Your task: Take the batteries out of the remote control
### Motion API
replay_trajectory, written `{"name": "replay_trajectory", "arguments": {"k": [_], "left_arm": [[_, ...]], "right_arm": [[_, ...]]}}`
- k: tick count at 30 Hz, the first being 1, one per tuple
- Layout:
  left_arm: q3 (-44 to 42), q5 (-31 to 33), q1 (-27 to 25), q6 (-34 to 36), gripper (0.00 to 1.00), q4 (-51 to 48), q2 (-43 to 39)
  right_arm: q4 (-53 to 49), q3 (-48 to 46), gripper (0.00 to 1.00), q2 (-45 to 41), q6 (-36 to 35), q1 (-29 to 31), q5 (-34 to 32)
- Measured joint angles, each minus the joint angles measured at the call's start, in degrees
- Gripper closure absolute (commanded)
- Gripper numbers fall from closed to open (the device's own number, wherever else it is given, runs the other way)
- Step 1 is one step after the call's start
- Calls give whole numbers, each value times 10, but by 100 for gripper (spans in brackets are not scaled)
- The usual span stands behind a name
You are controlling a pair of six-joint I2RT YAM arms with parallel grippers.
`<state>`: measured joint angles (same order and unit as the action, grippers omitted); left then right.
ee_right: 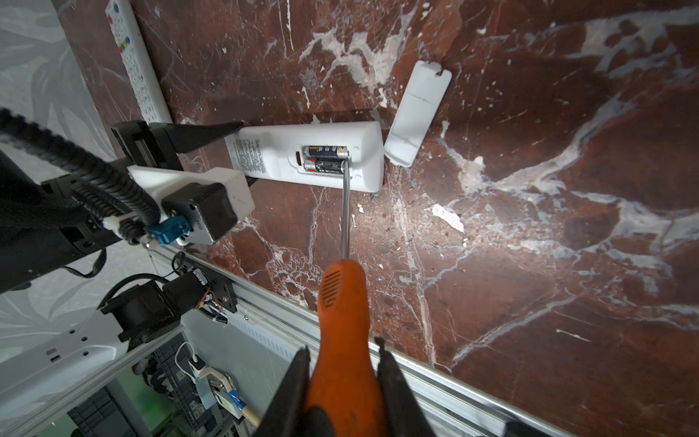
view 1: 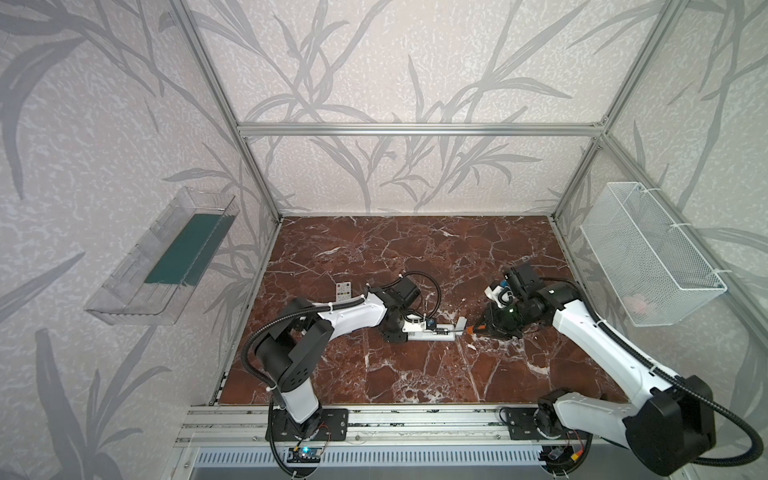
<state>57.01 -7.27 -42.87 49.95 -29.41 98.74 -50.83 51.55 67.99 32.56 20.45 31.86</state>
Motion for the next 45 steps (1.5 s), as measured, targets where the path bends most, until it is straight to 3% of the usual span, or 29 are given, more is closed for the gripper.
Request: {"name": "replay_trajectory", "arguments": {"k": [14, 45], "left_arm": [[0, 4, -2, -4, 100, -2, 0], [0, 11, -3, -6, 100, -2, 0]], "right_arm": [[54, -68, 100, -58, 64, -33, 51], [81, -50, 100, -64, 52, -30, 84]]}}
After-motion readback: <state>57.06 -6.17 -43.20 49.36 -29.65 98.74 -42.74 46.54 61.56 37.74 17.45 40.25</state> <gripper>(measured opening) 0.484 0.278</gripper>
